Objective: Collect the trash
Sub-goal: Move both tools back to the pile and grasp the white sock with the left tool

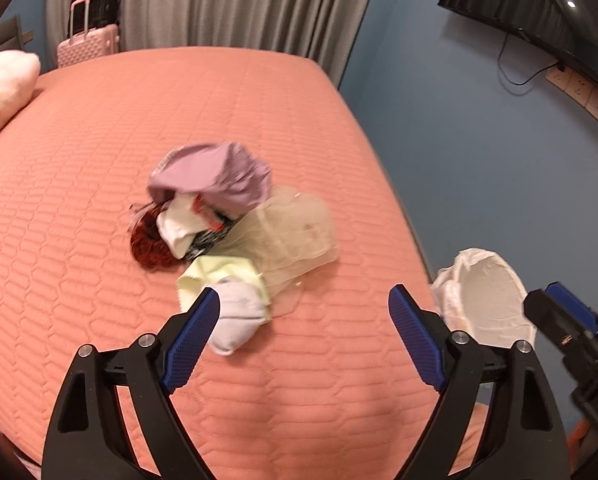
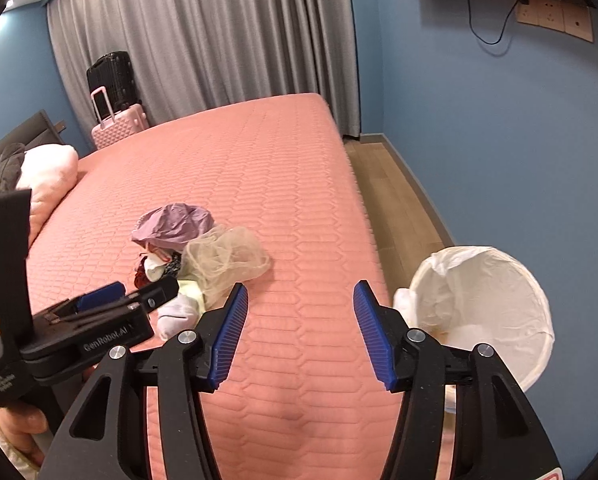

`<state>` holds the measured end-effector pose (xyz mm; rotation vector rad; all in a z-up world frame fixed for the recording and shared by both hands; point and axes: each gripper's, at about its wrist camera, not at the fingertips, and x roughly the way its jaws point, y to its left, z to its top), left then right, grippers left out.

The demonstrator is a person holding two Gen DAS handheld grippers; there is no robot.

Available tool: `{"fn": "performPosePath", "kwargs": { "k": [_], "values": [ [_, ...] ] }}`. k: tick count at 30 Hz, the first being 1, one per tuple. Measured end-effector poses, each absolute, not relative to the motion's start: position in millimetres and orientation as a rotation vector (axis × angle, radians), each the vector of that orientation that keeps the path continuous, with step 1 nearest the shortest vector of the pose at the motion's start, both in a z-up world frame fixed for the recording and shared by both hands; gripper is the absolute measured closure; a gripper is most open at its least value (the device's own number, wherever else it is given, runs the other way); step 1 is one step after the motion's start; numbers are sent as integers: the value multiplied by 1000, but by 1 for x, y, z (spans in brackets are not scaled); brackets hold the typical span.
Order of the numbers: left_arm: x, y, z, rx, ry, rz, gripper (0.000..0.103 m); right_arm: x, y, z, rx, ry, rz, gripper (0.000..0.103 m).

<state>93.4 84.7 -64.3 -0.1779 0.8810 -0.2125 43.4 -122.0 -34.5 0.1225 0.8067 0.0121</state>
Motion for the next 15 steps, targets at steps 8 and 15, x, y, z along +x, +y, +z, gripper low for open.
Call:
{"fn": "performPosePath", "kwargs": {
  "k": [8, 15],
  "values": [
    [105, 114, -116, -253, 995, -168, 20, 60, -95, -52, 98, 852, 51, 49],
    [116, 125, -140, -326, 1030, -170, 21, 78, -83, -69, 92, 892, 61, 49]
  ]
}}
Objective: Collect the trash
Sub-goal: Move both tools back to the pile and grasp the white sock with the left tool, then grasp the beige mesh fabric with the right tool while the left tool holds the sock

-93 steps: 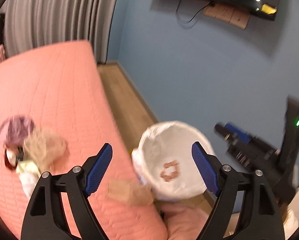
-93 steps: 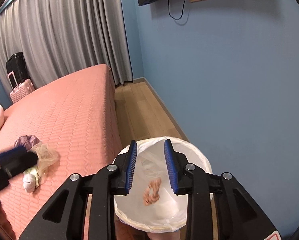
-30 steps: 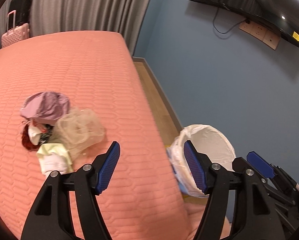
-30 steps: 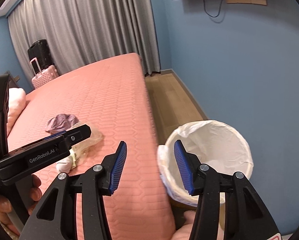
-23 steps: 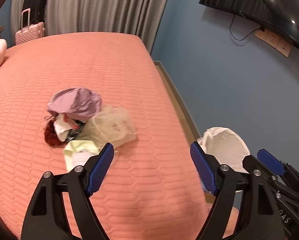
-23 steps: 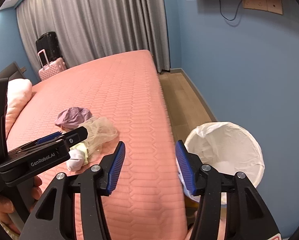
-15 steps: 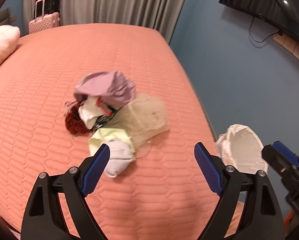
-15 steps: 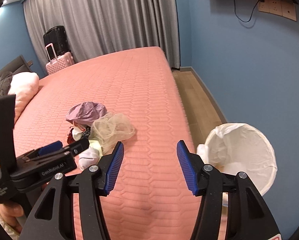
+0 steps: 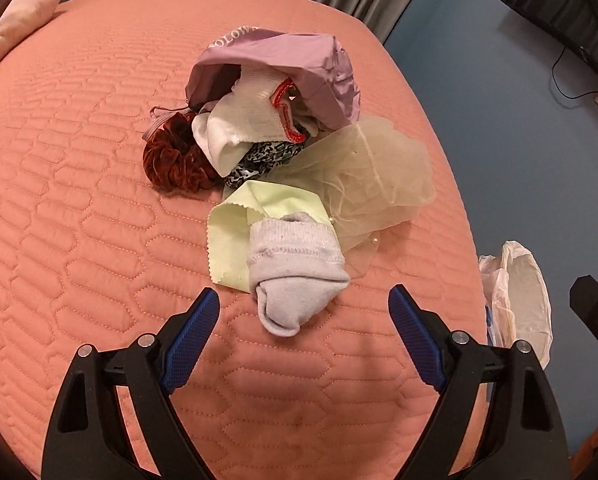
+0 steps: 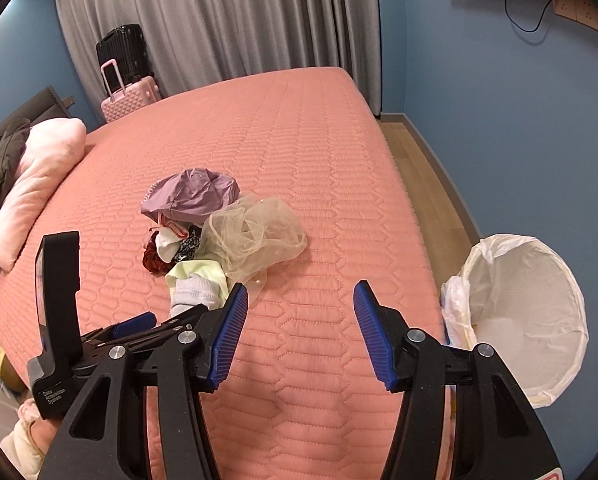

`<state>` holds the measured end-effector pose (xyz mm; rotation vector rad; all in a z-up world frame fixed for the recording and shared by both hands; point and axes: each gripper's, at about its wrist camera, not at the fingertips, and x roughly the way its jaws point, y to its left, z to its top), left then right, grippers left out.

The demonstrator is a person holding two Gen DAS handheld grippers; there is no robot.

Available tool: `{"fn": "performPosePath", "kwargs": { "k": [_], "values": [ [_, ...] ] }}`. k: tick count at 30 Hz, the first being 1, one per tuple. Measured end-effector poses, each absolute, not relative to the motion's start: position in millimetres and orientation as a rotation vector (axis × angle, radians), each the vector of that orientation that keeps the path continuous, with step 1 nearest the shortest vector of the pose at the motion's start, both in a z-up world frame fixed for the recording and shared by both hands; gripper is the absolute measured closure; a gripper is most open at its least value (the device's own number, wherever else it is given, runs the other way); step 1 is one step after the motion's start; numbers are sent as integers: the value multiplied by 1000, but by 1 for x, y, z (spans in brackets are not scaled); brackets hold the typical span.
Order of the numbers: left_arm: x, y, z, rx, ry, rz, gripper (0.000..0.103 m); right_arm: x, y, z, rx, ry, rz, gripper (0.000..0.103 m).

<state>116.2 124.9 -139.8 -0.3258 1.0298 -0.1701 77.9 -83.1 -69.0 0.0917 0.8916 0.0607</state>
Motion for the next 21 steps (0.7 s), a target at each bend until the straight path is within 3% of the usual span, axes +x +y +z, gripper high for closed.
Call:
{"fn": "performPosePath", "kwargs": {
  "k": [2, 5, 7, 10, 21],
  "values": [
    [120, 125, -142, -333, 1029, -183, 24, 83, -80, -73, 88, 899, 64, 49],
    [128, 122, -151, -337, 1061, -208, 41, 91, -75, -79, 87, 911, 69, 49],
    [131, 122, -156, -335, 1082, -211, 59, 97, -72, -83, 93, 918, 78, 49],
    [129, 127, -154, -351, 1079, -232, 72, 107, -66, -87, 88, 926, 92, 49],
    [119, 161, -109, -319, 974, -204, 76, 158, -42, -103, 94, 942, 130, 49]
  ]
}}
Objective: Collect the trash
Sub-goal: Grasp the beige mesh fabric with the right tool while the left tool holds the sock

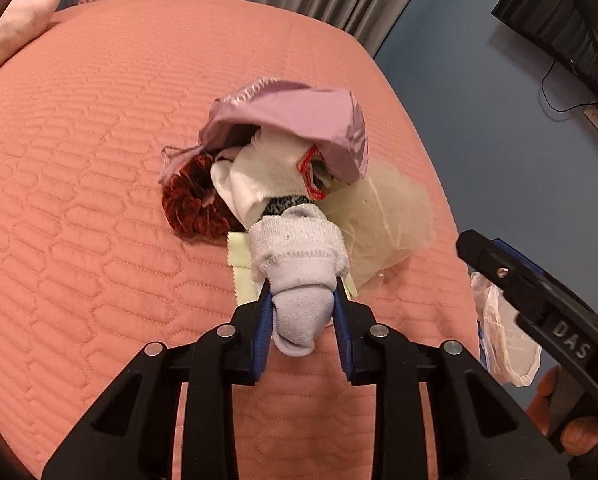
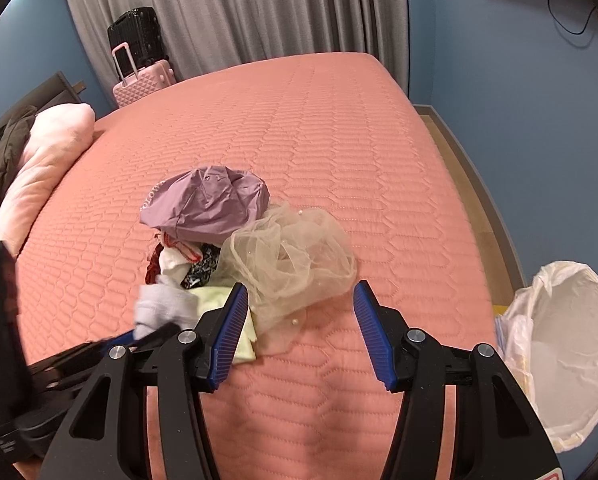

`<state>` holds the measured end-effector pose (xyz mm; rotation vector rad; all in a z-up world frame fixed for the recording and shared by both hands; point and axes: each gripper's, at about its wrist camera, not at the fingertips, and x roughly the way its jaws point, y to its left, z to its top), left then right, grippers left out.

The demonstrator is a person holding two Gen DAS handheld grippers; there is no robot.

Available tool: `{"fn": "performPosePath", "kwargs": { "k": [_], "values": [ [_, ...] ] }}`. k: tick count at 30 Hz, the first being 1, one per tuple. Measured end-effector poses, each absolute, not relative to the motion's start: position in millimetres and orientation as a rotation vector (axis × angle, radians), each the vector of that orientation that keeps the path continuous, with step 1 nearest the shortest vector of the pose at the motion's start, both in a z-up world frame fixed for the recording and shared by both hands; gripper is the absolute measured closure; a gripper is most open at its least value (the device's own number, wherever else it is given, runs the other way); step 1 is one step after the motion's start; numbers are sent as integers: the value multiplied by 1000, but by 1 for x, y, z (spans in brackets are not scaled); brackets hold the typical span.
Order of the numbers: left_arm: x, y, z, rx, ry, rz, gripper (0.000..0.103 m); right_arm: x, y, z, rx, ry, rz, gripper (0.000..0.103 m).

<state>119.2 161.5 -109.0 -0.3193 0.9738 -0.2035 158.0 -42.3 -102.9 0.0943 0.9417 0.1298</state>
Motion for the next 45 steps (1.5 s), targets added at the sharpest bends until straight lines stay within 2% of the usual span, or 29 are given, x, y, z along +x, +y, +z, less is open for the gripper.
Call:
{"fn": "performPosePath", "kwargs": {
  "k": [7, 9, 12, 14, 16, 22, 45],
  "values": [
    [126, 174, -87, -295, 926, -177, 76, 188, -32, -123, 98, 980, 112, 49],
    [132, 174, -84, -286, 927, -170, 76, 194, -29, -130, 98, 998, 116, 52],
    [137, 169, -83, -262, 924, -163, 76, 200, -25, -140, 104, 1027, 138, 72],
    [143, 167, -83, -261, 927, -163, 76, 202, -23, -144, 116, 1043, 154, 92],
    [146, 166, -82, -264, 928, -164, 76, 201, -23, -146, 134, 1048, 172, 100],
    [145, 158, -72, -249, 913, -170, 76, 189, -28, -124, 150, 994, 193, 102],
    [107, 94, 7, -169, 772, -278, 76, 109, -106, 52, 198, 662, 132, 102]
  ]
}}
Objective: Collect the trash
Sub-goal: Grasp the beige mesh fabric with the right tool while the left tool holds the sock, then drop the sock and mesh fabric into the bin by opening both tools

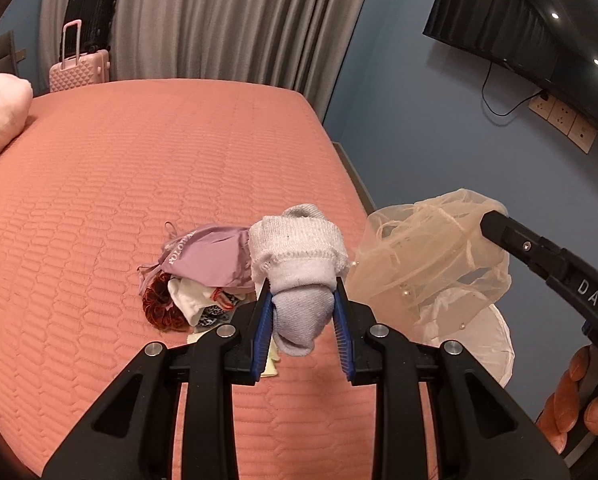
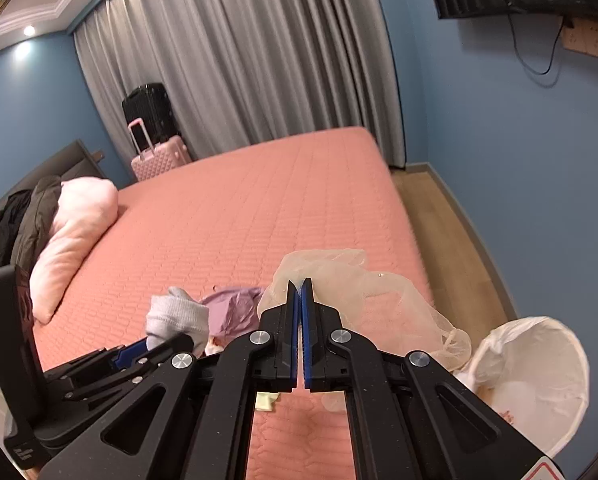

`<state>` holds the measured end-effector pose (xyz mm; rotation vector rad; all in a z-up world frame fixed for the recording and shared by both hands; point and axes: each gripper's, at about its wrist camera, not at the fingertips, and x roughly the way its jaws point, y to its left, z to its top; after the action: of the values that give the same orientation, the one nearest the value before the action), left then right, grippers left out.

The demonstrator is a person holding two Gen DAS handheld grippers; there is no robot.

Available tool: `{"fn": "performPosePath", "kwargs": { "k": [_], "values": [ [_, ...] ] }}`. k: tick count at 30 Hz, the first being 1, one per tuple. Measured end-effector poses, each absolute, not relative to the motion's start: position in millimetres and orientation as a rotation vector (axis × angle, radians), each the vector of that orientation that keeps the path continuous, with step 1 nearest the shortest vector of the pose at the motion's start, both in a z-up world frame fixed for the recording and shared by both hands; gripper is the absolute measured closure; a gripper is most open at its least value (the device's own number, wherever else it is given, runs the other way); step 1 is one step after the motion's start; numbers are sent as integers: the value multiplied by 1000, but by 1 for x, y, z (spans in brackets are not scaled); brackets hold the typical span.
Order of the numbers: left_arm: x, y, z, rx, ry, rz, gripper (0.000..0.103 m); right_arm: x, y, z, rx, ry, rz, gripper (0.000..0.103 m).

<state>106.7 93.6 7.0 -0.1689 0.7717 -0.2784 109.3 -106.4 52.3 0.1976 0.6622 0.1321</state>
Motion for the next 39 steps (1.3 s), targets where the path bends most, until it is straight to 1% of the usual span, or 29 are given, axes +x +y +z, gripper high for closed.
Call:
{"fn": "performPosePath", "kwargs": {
  "k": [6, 14, 21, 31, 35, 36, 38, 39],
  "values": [
    [94, 53, 30, -121, 721, -346, 76, 81, -145, 95, 193, 576, 76, 102],
    [81, -3, 52, -58, 679, -454, 76, 51, -200, 123, 202, 528, -16, 102],
    [72, -57, 57, -2, 685, -561, 76, 29, -245, 124, 206, 520, -104, 102],
    [71, -124, 46, 57, 726, -684, 73, 20, -296, 102, 242, 560, -190, 101],
    [76, -142, 38, 52, 754, -714, 71, 22, -306, 92, 258, 577, -211, 98],
    [78, -145, 37, 45, 763, -722, 69, 22, -309, 89, 265, 579, -217, 97],
    [81, -149, 33, 36, 774, -713, 56, 23, -313, 86, 281, 590, -217, 94],
    [82, -150, 32, 34, 774, -698, 38, 22, -315, 85, 290, 590, -220, 93]
  ]
}}
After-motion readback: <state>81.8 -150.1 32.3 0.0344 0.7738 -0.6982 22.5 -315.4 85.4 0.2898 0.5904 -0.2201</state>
